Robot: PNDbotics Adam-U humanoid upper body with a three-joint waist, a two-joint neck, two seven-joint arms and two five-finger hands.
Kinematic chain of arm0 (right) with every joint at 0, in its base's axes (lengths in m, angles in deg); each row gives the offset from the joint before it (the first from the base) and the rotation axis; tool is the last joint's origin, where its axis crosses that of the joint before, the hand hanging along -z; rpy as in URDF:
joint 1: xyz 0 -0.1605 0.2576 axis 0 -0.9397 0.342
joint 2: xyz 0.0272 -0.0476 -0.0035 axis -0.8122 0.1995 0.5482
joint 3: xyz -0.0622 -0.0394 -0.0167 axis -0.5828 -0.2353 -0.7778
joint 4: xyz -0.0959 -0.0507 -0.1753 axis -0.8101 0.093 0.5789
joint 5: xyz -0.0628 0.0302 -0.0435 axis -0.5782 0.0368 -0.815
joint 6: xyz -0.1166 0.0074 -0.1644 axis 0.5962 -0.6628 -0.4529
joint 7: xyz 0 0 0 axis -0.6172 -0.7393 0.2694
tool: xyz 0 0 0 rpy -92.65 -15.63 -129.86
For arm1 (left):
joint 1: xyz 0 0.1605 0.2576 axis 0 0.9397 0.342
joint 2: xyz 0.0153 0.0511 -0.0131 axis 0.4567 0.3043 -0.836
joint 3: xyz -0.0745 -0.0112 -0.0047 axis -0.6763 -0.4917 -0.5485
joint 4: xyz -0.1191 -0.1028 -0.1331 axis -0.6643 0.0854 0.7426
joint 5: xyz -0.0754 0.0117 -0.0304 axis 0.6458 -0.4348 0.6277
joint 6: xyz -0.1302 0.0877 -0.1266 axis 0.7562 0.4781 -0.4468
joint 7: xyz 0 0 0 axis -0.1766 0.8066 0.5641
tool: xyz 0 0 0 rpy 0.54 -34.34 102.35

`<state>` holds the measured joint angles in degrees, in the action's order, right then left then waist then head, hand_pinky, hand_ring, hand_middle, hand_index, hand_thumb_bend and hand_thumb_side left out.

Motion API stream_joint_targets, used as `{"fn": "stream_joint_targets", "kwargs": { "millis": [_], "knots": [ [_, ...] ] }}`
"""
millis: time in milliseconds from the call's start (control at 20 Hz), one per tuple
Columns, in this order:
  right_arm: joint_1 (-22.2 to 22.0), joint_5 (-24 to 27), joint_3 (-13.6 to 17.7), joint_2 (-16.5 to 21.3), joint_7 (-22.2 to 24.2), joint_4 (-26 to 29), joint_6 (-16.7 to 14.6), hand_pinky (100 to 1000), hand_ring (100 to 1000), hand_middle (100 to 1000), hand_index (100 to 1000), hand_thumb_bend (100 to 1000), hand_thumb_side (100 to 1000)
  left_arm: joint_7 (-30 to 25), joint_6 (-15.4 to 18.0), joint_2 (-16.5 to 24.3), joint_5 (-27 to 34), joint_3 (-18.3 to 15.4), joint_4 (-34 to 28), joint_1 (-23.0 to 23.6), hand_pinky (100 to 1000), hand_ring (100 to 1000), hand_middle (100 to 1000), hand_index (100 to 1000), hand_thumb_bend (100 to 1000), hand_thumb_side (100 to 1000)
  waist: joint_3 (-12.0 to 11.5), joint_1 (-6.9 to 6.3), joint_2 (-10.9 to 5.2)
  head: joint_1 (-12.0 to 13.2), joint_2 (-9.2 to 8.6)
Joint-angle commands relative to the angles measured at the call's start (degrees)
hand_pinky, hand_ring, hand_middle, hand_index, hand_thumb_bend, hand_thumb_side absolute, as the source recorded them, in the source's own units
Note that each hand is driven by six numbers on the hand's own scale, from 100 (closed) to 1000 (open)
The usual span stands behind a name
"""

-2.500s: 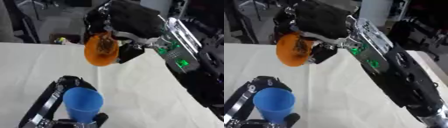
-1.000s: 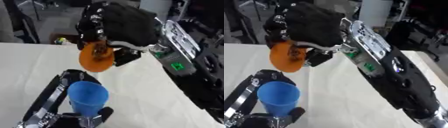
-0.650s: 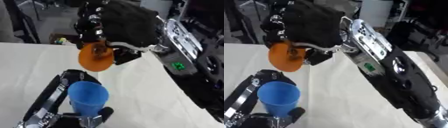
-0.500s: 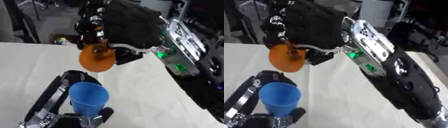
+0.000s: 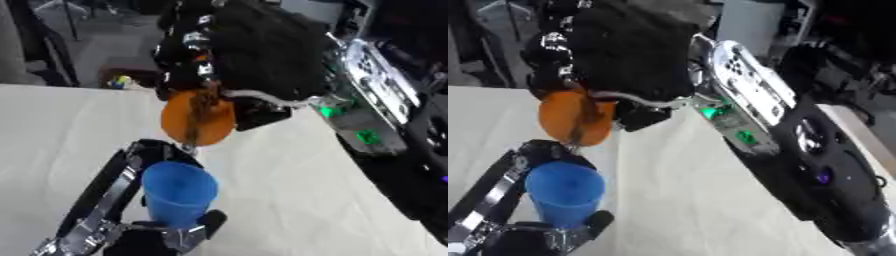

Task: Pour the contents of one cup into another cup.

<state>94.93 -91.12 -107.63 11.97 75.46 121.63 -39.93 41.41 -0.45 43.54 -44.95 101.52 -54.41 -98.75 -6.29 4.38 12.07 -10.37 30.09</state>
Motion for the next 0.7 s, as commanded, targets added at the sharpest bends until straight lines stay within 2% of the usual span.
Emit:
{"fn": "stream_joint_targets", "kwargs": {
  "millis": [50,700],
  "knots": [
    [1.0,-0.2,0.7,0.9,0.1,1.1,-0.1,730,334,342,470,100,100,0.1,0.1,-0.1,-0.4,-0.1,-0.4,-1.2,100,100,110,511,343,100,0.1,-0.25,-1.14,0.2,-0.77],
    [1.1,-1.4,0.7,1.0,0.1,1.8,-0.4,754,339,343,469,100,100,-0.2,-0.3,-0.1,-0.2,0.0,-0.9,-1.4,100,100,108,512,347,100,0.1,-0.23,-1.23,0.4,-1.02]
  ]
}}
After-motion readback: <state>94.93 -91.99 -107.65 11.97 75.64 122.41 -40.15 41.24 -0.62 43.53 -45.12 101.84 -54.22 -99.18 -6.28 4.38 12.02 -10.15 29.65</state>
